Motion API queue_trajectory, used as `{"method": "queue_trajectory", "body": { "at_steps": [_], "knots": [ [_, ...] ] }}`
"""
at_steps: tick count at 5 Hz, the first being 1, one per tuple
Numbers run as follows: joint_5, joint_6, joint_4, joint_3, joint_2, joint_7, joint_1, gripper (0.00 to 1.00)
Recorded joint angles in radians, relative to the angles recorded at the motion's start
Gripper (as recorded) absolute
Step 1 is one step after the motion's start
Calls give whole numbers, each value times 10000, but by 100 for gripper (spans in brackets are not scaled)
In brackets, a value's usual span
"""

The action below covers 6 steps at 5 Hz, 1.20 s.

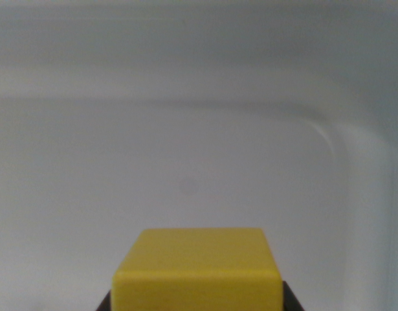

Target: Pick yellow cube

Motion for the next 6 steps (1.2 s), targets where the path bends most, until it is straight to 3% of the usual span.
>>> {"method": "queue_trajectory", "body": {
  "at_steps": [1,2,3,4,5,6],
  "knots": [
    [-26,444,299,-11,-147,38,0,100],
    [-26,444,299,-11,-147,38,0,100],
    [-53,908,611,-22,-300,78,0,100],
    [-53,908,611,-22,-300,78,0,100],
    [-79,1340,902,-32,-443,115,0,100],
    [-79,1340,902,-32,-443,115,0,100]
  ]
}}
